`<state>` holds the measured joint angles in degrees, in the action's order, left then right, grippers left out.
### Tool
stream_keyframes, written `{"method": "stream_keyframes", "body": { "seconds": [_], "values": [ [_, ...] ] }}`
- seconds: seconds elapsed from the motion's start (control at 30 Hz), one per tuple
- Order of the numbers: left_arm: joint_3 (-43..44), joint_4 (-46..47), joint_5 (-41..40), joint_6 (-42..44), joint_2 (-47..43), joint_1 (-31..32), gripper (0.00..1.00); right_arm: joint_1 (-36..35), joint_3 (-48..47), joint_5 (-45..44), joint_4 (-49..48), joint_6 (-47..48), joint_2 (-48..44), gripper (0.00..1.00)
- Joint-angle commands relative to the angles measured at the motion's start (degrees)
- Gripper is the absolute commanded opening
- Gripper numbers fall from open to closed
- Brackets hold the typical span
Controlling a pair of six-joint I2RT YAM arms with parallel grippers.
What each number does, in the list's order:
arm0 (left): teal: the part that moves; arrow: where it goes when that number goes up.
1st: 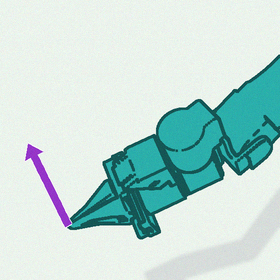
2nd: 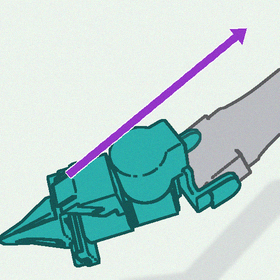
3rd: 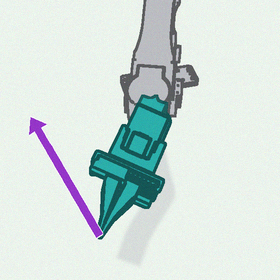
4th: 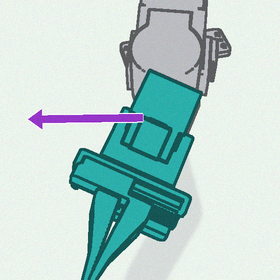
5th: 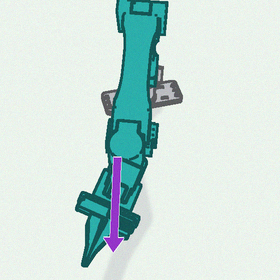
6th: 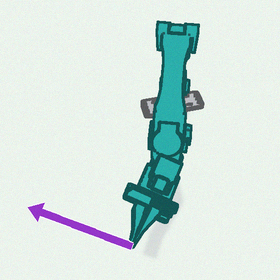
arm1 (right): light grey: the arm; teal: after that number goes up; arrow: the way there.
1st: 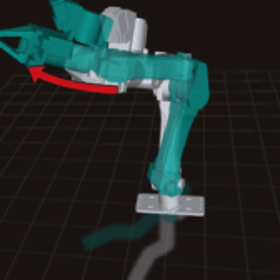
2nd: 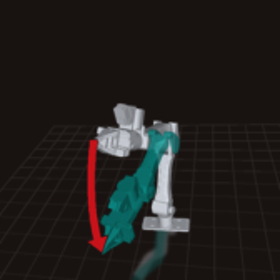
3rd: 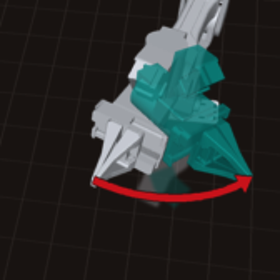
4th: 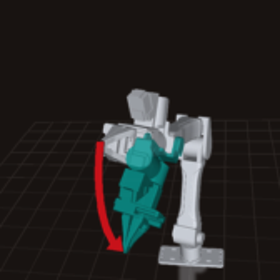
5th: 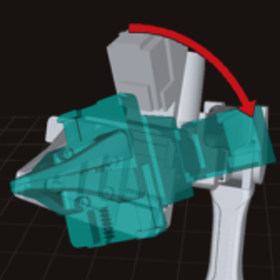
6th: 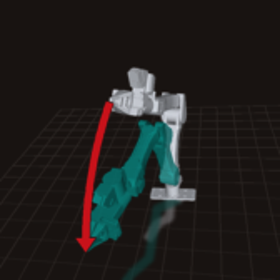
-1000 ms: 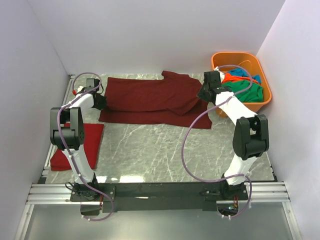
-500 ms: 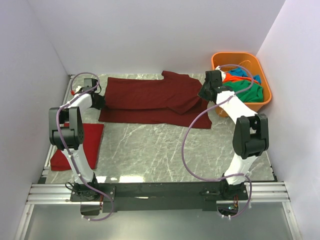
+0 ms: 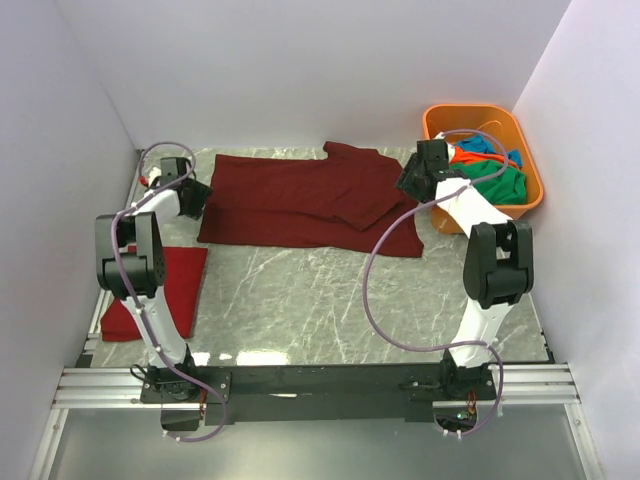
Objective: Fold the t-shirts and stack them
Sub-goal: Fold the tshirt
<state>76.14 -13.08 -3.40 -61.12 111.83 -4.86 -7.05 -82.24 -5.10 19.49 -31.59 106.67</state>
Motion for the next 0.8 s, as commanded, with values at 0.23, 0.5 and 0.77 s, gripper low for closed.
{"method": "stream_keyframes", "body": {
  "seconds": [0.23, 0.5, 0.77],
  "values": [
    [-13.4, 2.8, -3.9, -3.7, -12.6, 1.4, 0.58, -2.8, 11.6, 2.6, -5.8, -3.1, -10.2, 0.60],
    [-23.2, 7.3, -2.1, -4.1, -20.0, 3.7, 0.58, -4.5, 23.9, 3.5, -10.8, -5.4, -16.1, 0.60],
    [-30.9, -1.0, -8.6, -7.3, -29.0, 6.1, 0.60, -4.7, 27.3, 3.3, -11.7, -6.4, -16.9, 0.60]
  ]
}}
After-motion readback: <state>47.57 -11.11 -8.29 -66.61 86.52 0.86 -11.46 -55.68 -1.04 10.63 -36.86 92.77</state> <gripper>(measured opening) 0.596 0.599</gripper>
